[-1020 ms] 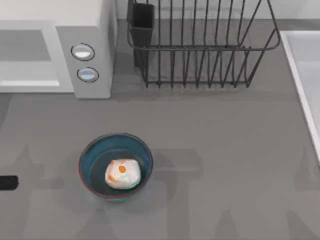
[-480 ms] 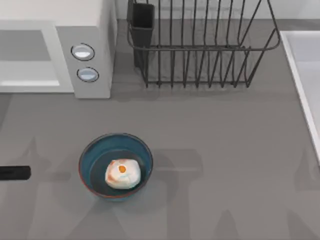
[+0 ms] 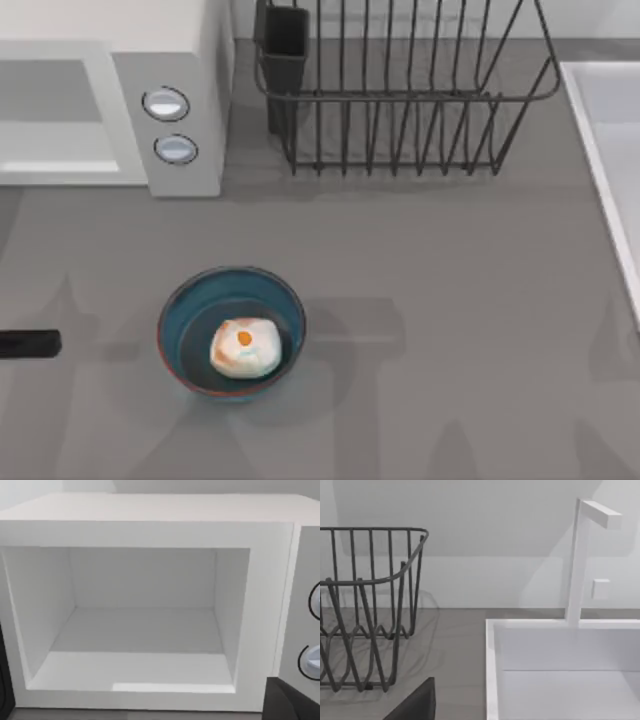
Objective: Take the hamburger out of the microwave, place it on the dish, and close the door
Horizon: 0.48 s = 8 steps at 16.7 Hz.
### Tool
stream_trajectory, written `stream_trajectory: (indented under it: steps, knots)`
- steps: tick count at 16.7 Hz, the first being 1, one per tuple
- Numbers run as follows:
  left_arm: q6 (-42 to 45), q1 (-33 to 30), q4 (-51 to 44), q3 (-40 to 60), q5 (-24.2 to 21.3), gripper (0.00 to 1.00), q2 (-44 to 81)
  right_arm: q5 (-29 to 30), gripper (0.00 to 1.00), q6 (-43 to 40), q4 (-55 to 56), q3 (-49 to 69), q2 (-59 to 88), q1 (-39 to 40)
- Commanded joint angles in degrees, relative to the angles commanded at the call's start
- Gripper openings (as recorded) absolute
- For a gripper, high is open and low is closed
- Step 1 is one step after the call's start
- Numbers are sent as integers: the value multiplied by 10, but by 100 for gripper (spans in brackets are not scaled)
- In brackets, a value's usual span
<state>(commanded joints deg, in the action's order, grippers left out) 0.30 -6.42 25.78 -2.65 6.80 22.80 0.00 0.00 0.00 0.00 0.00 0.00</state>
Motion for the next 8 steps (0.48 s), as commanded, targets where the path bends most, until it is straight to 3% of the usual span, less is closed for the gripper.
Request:
stream_trajectory:
  steps: [4, 8]
  knots:
    - [-1, 38, -59, 8, -38, 0, -47, 0, 100, 0, 0, 0, 0, 0]
    - [0, 41, -62, 7, -41, 0, -50, 0, 100, 0, 0, 0, 0, 0]
